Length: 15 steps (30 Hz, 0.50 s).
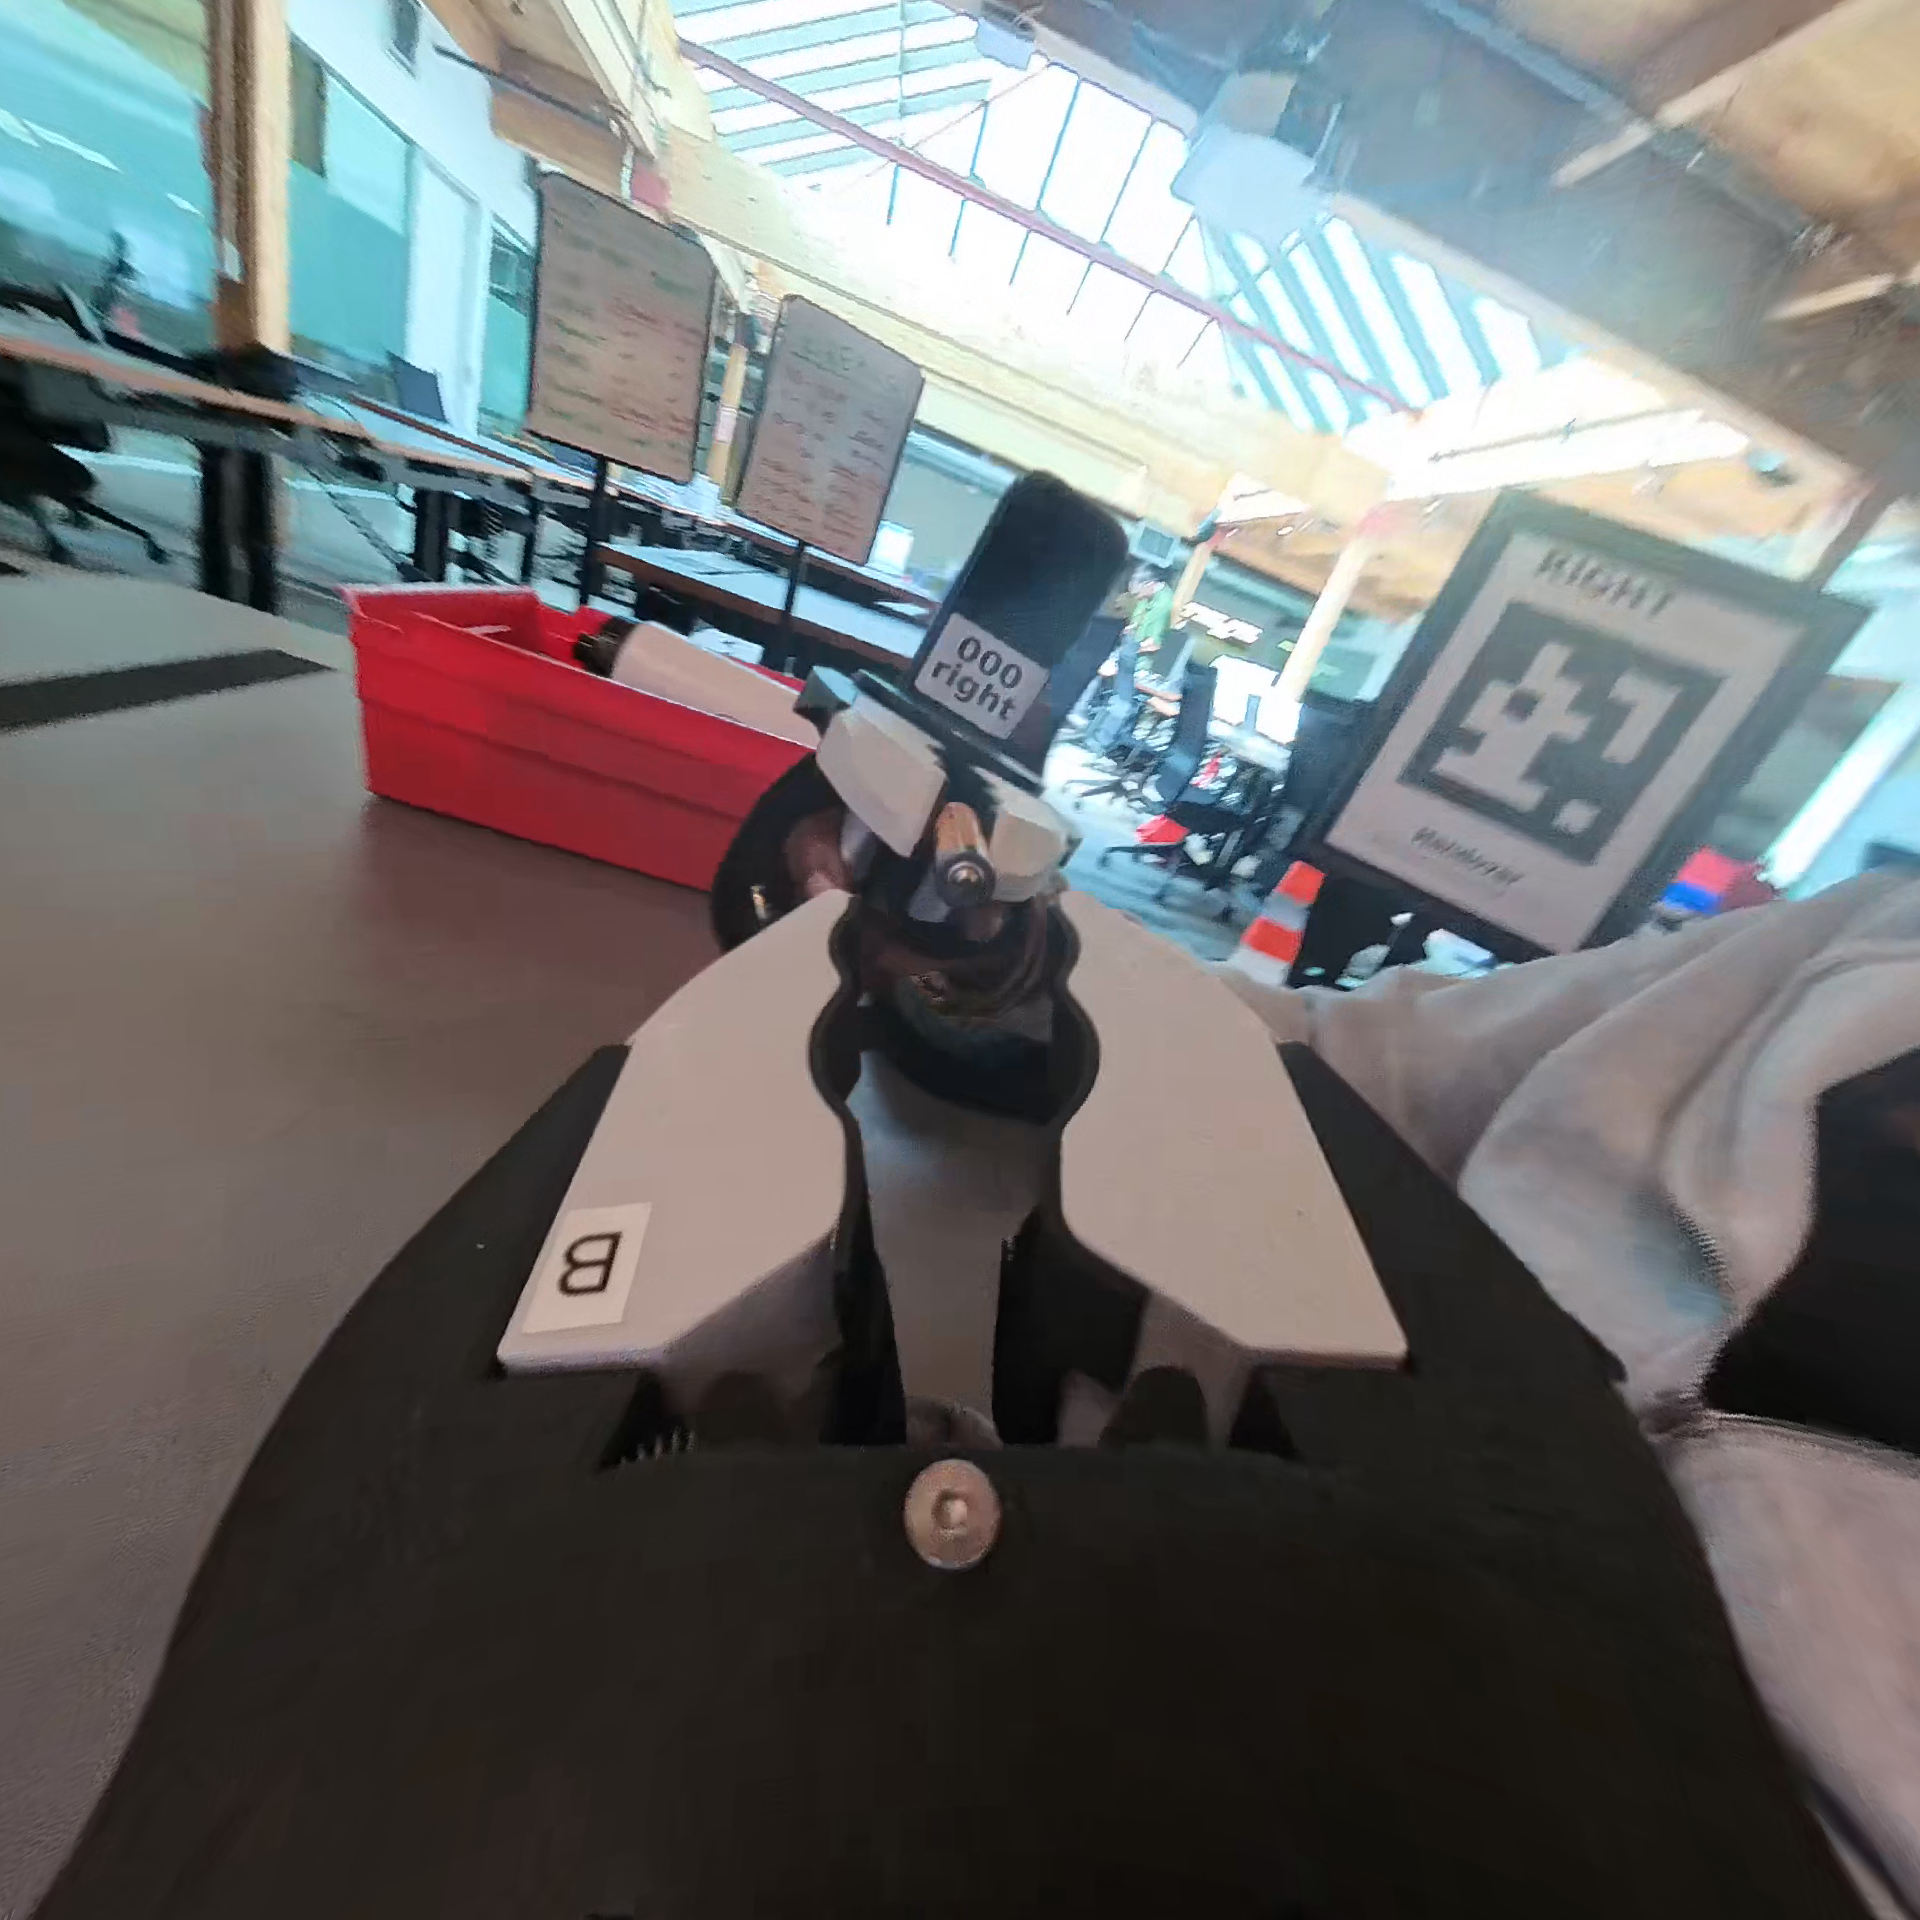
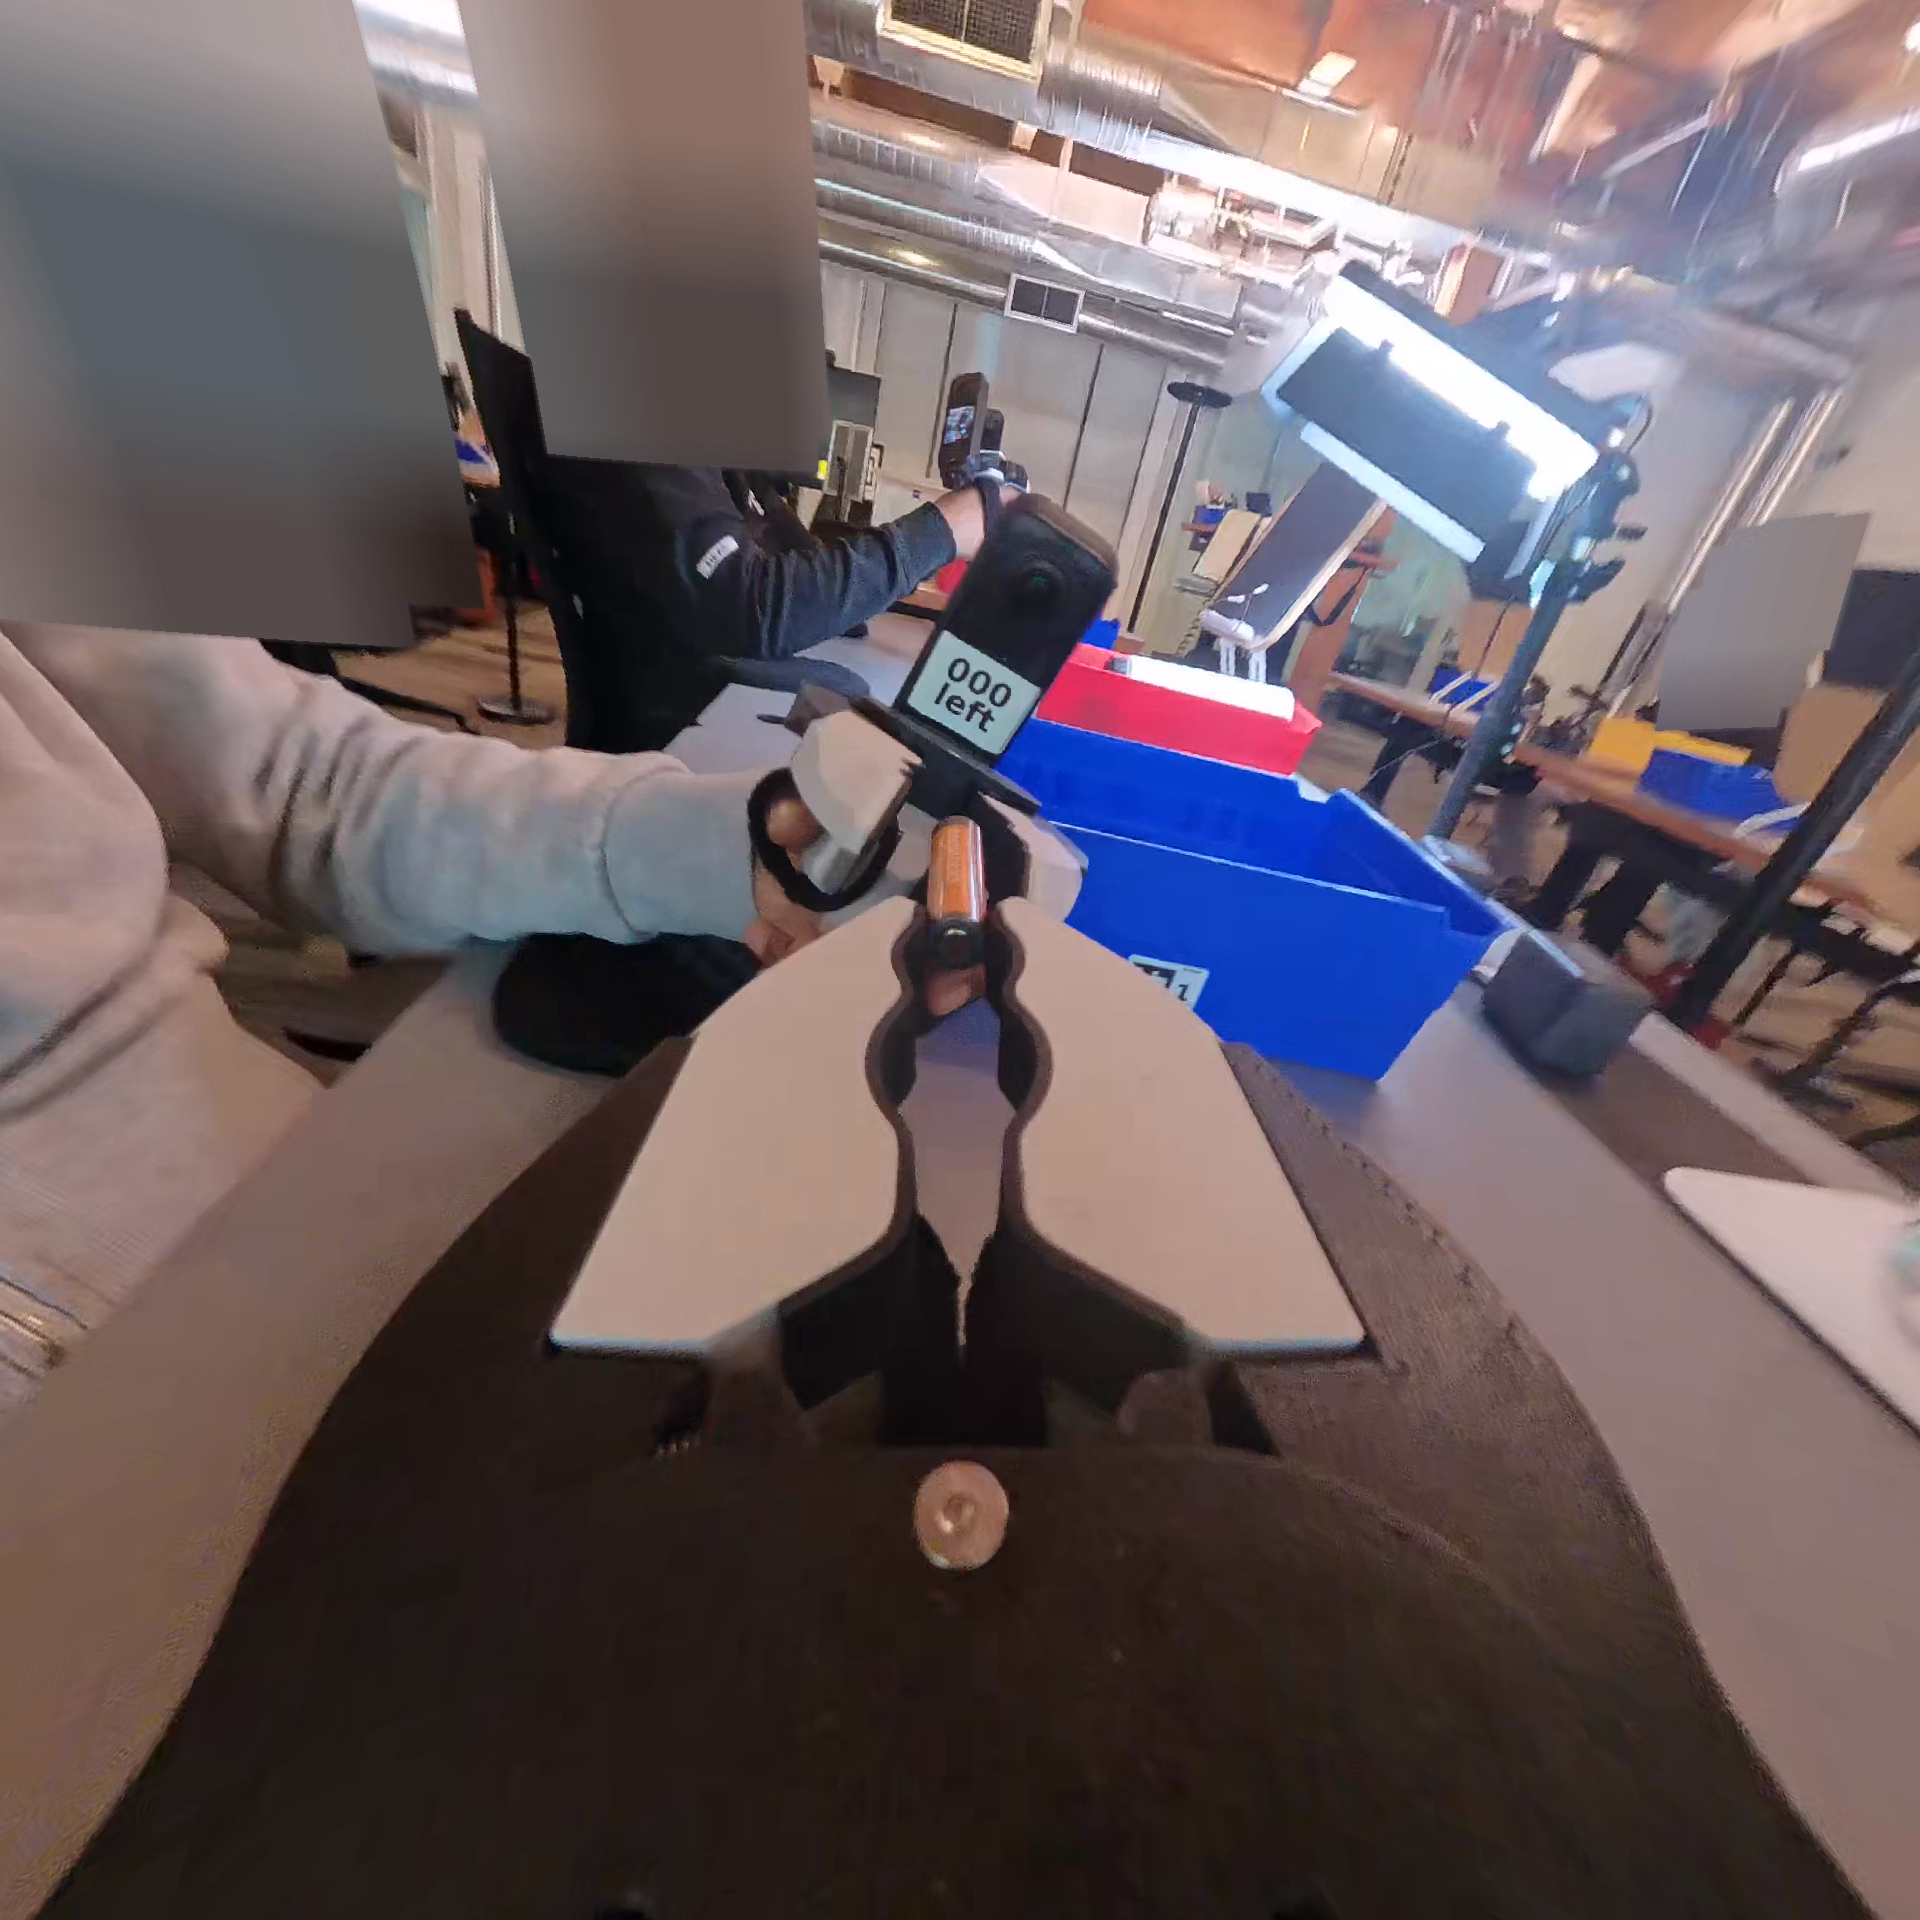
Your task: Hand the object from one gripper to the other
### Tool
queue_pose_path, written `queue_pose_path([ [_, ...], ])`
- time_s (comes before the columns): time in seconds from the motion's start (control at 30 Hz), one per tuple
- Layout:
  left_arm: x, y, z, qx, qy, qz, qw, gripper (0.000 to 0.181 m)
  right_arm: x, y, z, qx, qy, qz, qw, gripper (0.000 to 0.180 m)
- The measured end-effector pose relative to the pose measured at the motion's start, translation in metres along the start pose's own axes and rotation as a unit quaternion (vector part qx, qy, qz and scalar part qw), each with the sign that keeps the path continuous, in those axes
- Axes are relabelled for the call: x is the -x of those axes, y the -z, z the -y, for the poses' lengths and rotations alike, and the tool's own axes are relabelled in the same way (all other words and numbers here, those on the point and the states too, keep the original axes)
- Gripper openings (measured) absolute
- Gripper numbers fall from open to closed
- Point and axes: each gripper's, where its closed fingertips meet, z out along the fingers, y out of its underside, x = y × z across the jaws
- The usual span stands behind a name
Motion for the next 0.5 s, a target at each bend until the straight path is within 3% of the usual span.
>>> queue_pose_path([
  [0.2,-0.0027,0.0002,0.0008,-0.007,0.047,-0.027,0.998,0.021,0.0016,-0.0029,-0.0053,0.019,0.088,-0.016,0.996,0.011],
  [0.27,-0.0014,0.0001,-0.0012,-0.001,0.033,-0.018,0.999,0.011,0.002,-0.0033,-0.0064,0.024,0.099,-0.018,0.995,0.011],
  [0.5,-0.0013,0.0003,0.0001,-0.007,-0.056,0.001,0.998,0.01,0.0022,-0.004,-0.0061,0.023,0.082,-0.019,0.996,0.011],
])
